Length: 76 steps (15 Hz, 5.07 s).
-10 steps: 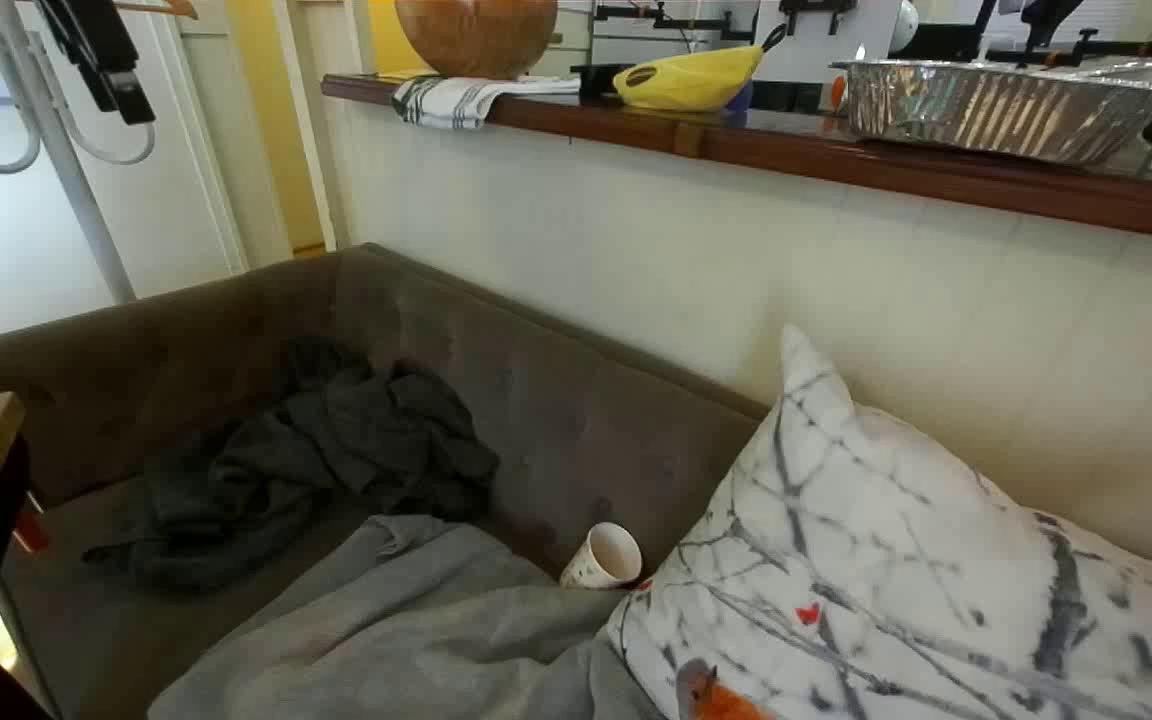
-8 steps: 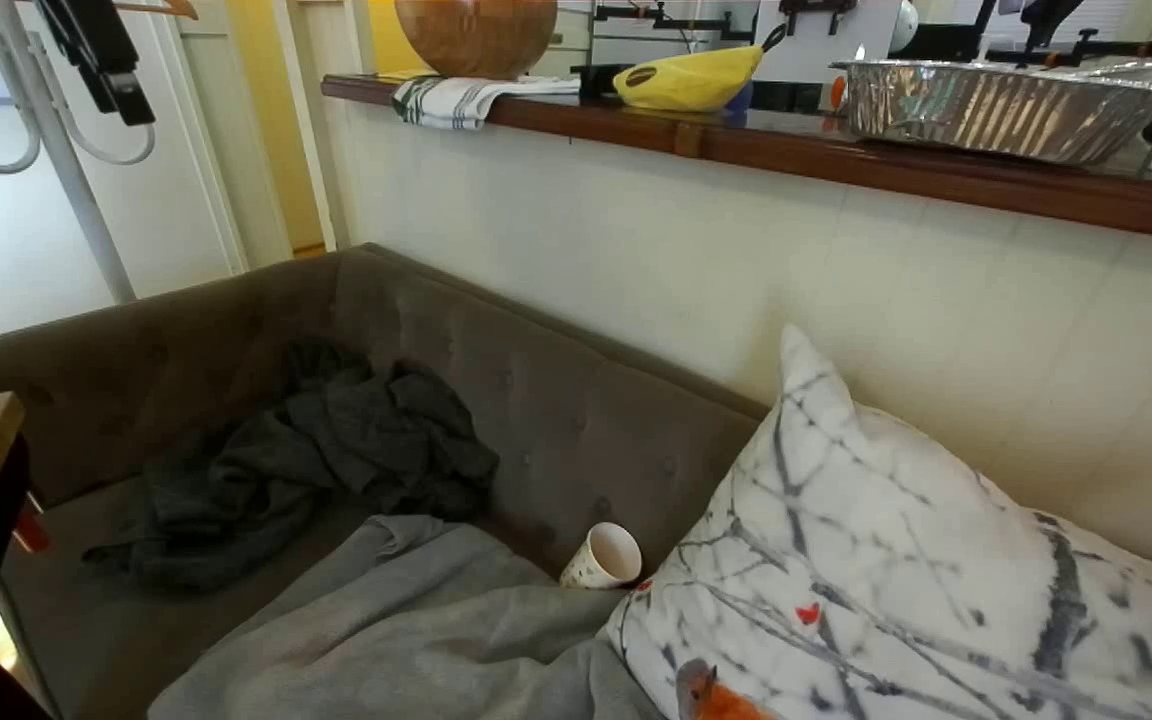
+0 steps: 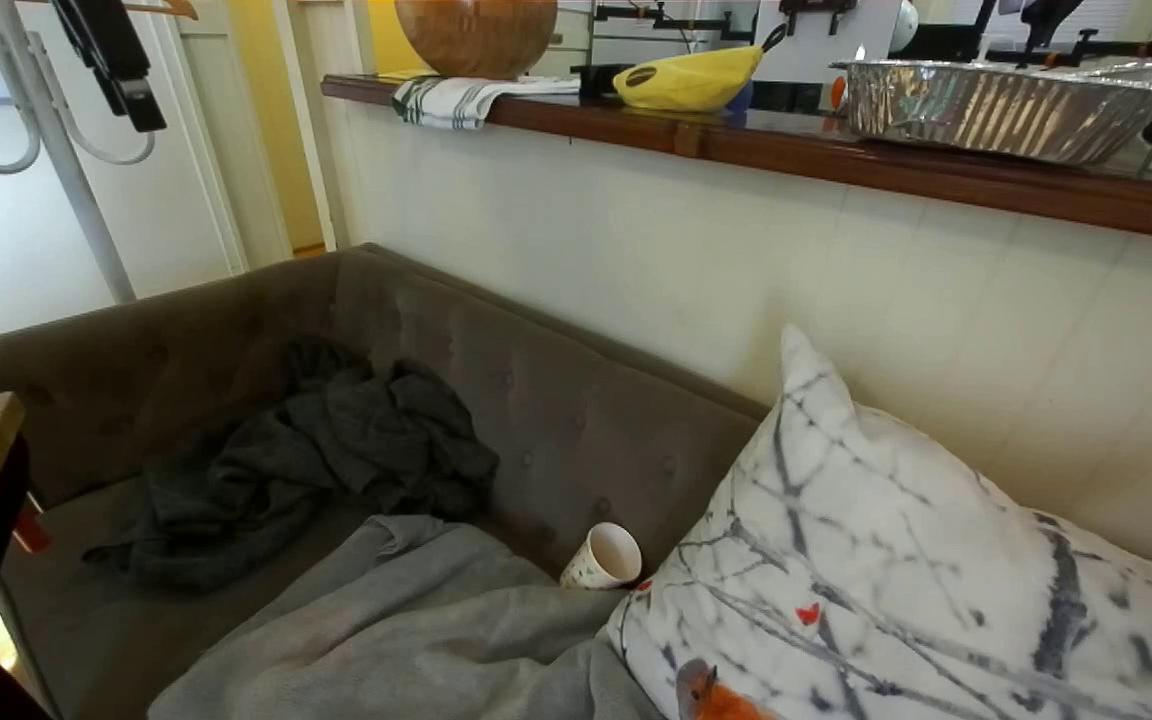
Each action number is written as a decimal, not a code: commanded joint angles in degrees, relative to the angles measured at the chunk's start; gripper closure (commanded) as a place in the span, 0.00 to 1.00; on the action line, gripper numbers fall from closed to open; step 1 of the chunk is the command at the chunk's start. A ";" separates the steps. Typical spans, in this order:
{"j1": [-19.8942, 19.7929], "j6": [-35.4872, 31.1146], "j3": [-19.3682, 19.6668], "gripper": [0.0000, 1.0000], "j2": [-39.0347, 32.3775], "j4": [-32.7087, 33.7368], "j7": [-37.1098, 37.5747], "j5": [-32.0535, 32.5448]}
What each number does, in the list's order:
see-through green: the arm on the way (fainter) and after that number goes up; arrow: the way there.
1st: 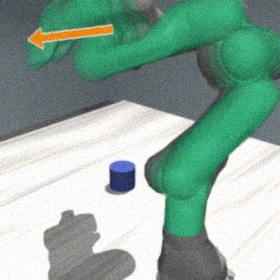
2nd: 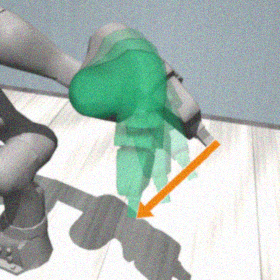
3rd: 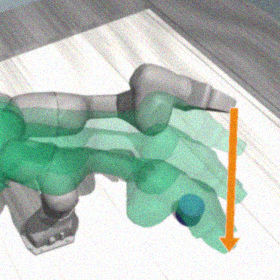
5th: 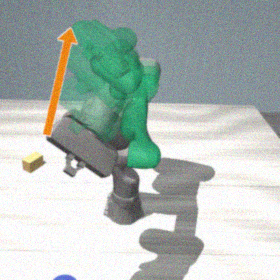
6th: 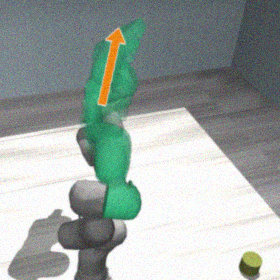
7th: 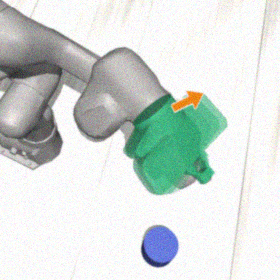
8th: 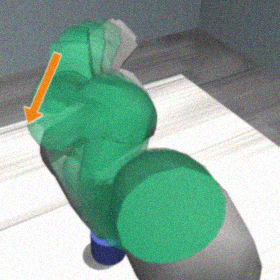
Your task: Put the cup on the countertop
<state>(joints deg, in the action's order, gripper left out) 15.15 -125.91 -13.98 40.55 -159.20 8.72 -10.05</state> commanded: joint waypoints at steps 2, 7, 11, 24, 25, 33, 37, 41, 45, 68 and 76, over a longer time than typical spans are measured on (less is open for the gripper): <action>-4.20 -4.30 9.02 0.00 -8.13 0.09 -12.49 2.46; -6.16 -16.28 20.16 0.00 -19.98 -0.01 -32.48 2.13; -9.36 -22.47 26.28 0.00 -31.66 -0.10 -43.92 1.20; -19.01 -27.72 25.80 0.00 -48.30 8.29 -46.19 0.68; -20.42 -28.93 26.02 0.00 -50.53 10.54 -44.63 3.02; -36.23 -31.22 10.93 0.00 -66.86 34.10 -65.84 -8.87; -39.16 -29.29 3.84 0.00 -77.11 42.78 -69.98 -10.48; -38.21 -30.41 3.29 0.00 -78.74 42.11 -66.45 -7.66; -38.41 -30.46 2.84 0.00 -82.14 44.84 -66.29 -7.40; -35.82 -14.05 1.44 0.00 -114.59 83.63 -66.32 -6.12; -31.59 -12.70 4.14 0.00 -119.78 89.15 -62.69 -3.30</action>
<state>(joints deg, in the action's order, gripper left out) -18.37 -140.38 -11.54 -75.94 -75.09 -57.63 -16.17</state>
